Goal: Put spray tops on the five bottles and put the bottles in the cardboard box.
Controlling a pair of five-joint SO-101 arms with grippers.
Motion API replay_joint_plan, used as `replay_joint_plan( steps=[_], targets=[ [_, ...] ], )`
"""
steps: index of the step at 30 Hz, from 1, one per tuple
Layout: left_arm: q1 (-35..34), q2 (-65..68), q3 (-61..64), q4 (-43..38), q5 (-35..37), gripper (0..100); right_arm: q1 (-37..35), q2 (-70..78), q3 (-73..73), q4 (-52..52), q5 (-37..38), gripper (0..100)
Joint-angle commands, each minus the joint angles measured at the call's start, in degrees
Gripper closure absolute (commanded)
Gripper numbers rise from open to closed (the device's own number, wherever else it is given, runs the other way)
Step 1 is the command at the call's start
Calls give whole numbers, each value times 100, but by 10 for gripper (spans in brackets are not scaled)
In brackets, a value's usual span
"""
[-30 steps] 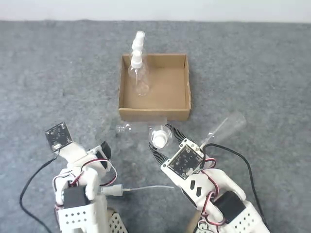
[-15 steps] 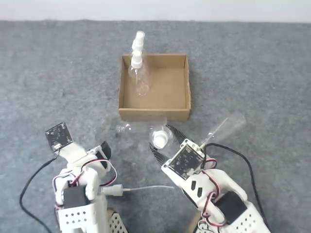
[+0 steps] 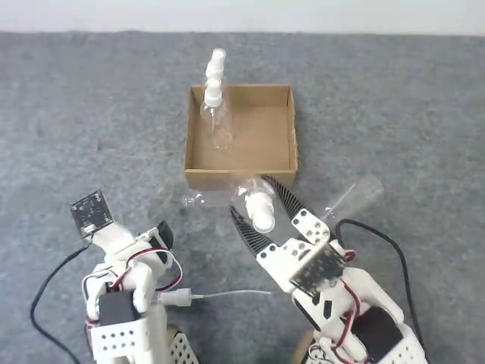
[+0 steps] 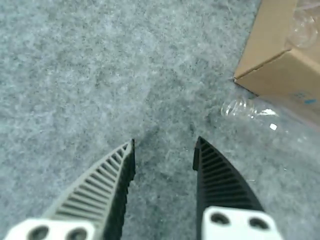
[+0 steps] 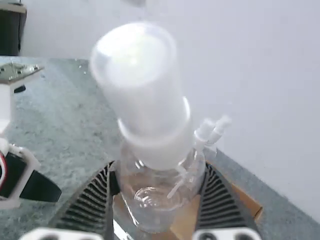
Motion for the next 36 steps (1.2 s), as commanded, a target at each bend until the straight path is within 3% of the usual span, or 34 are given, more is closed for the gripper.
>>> replay_joint_plan(
  steps=[1,9,24,31,36],
  targets=[
    [-26,-35,-75,18,-26,814,-57,40,-404,-725,88,993],
    [-26,-35,-75,18,-26,814,-48,514,-440,-1692,440,993],
    [-26,-35,-75,18,-26,814,532,5042,-2119,-3600,404,992],
    [-26,-35,-75,18,-26,814,541,6835,-3147,-3705,-316,992],
    [-26,-35,-75,18,-26,814,541,7767,-3648,-3714,-413,992]
  ],
)
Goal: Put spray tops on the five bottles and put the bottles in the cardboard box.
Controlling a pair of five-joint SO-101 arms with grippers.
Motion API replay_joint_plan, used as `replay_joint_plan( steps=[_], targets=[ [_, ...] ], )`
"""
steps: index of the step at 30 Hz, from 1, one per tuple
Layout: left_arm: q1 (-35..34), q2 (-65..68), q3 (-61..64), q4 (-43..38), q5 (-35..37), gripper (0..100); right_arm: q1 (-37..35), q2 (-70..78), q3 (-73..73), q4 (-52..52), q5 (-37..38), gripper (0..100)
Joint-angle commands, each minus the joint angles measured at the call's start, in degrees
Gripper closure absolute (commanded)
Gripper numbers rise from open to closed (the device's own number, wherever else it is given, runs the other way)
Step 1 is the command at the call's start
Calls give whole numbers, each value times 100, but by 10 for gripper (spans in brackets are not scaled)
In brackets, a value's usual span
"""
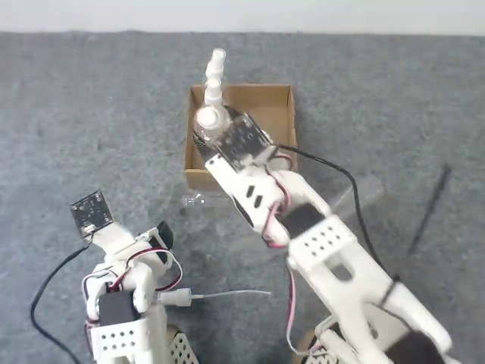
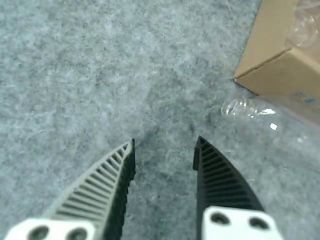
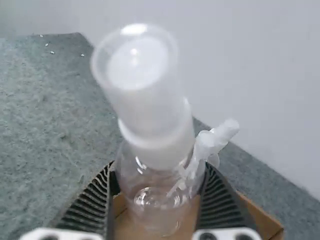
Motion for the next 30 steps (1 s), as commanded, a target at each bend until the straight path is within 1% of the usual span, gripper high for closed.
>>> replay_joint_plan(
  steps=[1,3,6,9,17,30],
  targets=[
    [-26,-35,-75,18,-26,814,84,549,-791,-180,-132,992],
    [-26,-35,-75,18,-26,814,84,840,-914,-180,-202,992],
    [-26,-35,-75,18,-26,814,92,1244,-1134,-180,-695,992],
    [-26,-35,-75,18,-26,814,92,1657,-1371,-180,-941,992],
    [-26,-35,-75,18,-26,814,92,2343,-1600,-189,-967,992],
    [-26,-35,-75,18,-26,814,92,3081,-1591,-796,-967,992]
  ],
)
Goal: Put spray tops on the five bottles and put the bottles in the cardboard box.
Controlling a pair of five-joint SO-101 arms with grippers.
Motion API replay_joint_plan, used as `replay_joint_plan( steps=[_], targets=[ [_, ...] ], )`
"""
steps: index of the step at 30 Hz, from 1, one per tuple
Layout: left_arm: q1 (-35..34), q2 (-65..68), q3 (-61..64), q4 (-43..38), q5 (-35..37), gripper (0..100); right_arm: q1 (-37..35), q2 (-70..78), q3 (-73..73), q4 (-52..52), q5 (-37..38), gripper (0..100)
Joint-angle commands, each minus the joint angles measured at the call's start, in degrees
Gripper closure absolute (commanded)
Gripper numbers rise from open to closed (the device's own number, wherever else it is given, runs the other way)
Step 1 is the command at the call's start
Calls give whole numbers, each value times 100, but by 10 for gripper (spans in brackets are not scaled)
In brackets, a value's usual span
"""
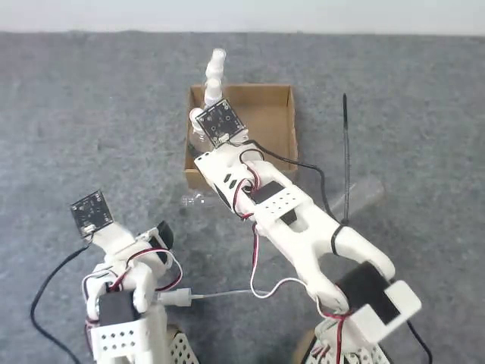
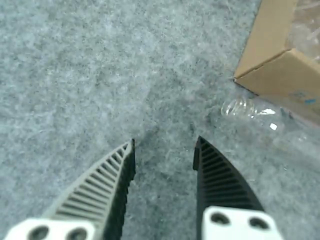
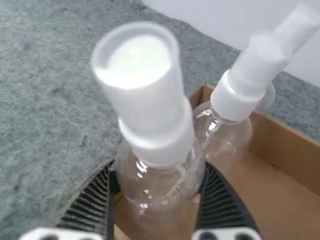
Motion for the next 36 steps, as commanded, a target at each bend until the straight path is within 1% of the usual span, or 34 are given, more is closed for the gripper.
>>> replay_joint_plan(
  steps=[1,16,18,21,23,36],
  targets=[
    [-26,-35,-75,18,-26,814,92,4,-431,-198,-62,992],
    [-26,-35,-75,18,-26,814,84,295,-440,-198,-53,991],
    [-26,-35,-75,18,-26,814,84,295,-440,-189,-53,969],
    [-26,-35,-75,18,-26,814,84,295,-431,-145,-62,898],
    [-26,-35,-75,18,-26,814,84,295,-422,-136,-62,870],
    [-26,-35,-75,18,-26,814,75,277,-422,-136,-35,864]
  ],
)
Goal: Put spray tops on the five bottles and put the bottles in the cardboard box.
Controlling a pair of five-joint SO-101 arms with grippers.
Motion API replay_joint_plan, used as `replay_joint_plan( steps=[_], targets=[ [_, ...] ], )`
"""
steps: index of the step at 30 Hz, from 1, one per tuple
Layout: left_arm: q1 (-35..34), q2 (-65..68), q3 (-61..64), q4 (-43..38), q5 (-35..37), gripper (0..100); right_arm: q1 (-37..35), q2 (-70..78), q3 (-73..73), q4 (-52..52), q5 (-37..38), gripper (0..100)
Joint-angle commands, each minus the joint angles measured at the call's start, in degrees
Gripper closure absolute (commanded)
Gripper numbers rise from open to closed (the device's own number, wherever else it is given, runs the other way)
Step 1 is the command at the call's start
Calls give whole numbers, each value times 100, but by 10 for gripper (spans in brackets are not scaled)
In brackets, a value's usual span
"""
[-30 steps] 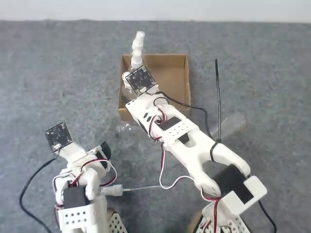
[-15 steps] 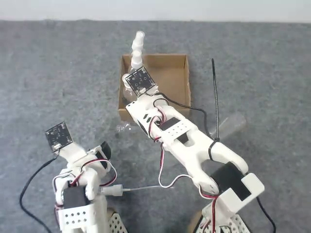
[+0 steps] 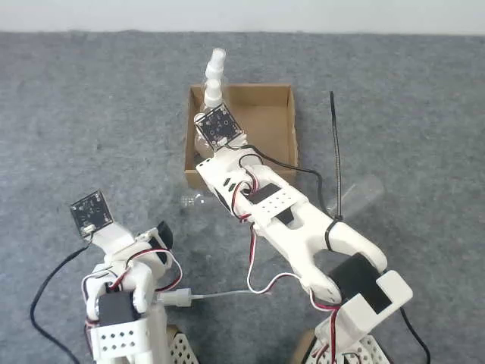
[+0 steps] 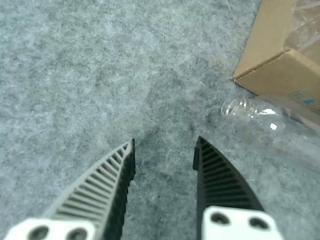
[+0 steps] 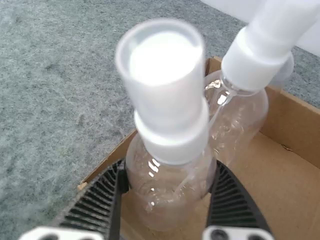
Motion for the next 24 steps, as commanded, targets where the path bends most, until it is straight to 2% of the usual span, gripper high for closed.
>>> replay_joint_plan(
  steps=[1,7,12,24],
  targets=[
    [-26,-35,-75,18,-26,814,66,-163,-413,-66,-9,864],
    [-26,-35,-75,18,-26,814,57,-189,-413,-66,-9,860],
    [-26,-35,-75,18,-26,814,48,-171,-404,-57,-18,753],
    [-26,-35,-75,18,-26,814,40,-268,-413,251,0,768]
  ],
)
